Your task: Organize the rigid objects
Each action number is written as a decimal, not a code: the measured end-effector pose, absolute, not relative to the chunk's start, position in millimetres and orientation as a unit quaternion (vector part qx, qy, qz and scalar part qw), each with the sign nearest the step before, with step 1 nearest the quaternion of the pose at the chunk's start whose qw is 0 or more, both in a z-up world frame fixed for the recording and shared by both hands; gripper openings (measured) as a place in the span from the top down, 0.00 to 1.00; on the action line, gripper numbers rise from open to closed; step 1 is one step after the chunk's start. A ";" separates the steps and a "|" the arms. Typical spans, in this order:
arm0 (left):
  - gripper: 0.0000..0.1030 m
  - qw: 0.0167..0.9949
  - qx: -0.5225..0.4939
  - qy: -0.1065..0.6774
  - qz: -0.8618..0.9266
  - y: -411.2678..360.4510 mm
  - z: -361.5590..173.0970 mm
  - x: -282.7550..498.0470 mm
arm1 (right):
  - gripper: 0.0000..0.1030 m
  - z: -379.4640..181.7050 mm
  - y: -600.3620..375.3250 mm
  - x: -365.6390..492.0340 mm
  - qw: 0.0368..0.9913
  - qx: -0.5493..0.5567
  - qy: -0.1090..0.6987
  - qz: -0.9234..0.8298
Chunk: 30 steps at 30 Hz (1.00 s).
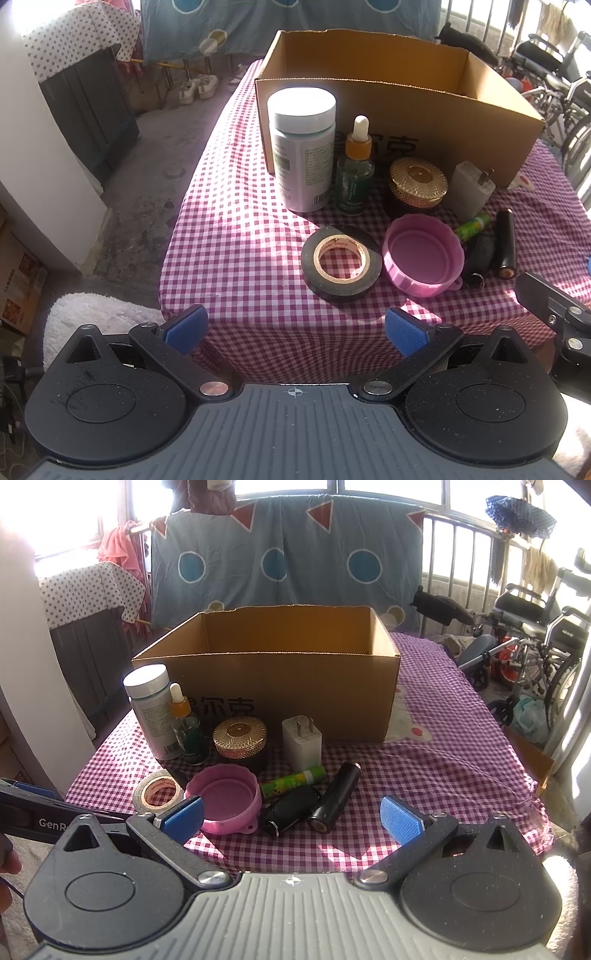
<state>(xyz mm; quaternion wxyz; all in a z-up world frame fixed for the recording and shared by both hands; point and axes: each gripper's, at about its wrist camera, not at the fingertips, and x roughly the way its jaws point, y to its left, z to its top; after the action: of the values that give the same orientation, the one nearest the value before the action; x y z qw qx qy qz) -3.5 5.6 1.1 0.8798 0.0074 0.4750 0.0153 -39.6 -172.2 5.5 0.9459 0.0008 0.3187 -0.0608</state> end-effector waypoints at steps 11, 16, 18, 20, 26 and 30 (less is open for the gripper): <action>0.01 0.880 0.012 0.474 0.019 4.6 1.4 -4.4 | 0.00 5.9 -173.2 -39.3 0.946 0.006 0.318 -0.059; 0.01 0.880 0.013 0.474 0.020 5.6 1.6 -5.1 | 0.00 6.0 -174.5 -38.8 0.946 0.010 0.318 -0.060; 0.01 0.880 0.013 0.474 0.020 5.3 1.6 -5.0 | 0.00 5.9 -174.6 -38.7 0.946 0.011 0.319 -0.060; 0.01 0.880 0.013 0.474 0.020 5.4 1.6 -5.1 | 0.00 6.2 -174.7 -38.6 0.946 0.012 0.319 -0.059; 0.01 0.880 0.014 0.474 0.020 5.6 1.5 -5.2 | 0.00 6.1 -174.5 -37.8 0.946 0.014 0.318 -0.059; 0.01 0.880 0.016 0.475 0.022 4.8 1.8 -4.4 | 0.00 6.1 -175.0 -37.2 0.946 0.016 0.318 -0.059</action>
<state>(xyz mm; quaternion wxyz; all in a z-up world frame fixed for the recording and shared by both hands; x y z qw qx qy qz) -4.4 4.8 1.8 0.8797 0.0165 0.4748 0.0223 -37.2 -175.0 6.1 0.9461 0.0155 0.3182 -0.0585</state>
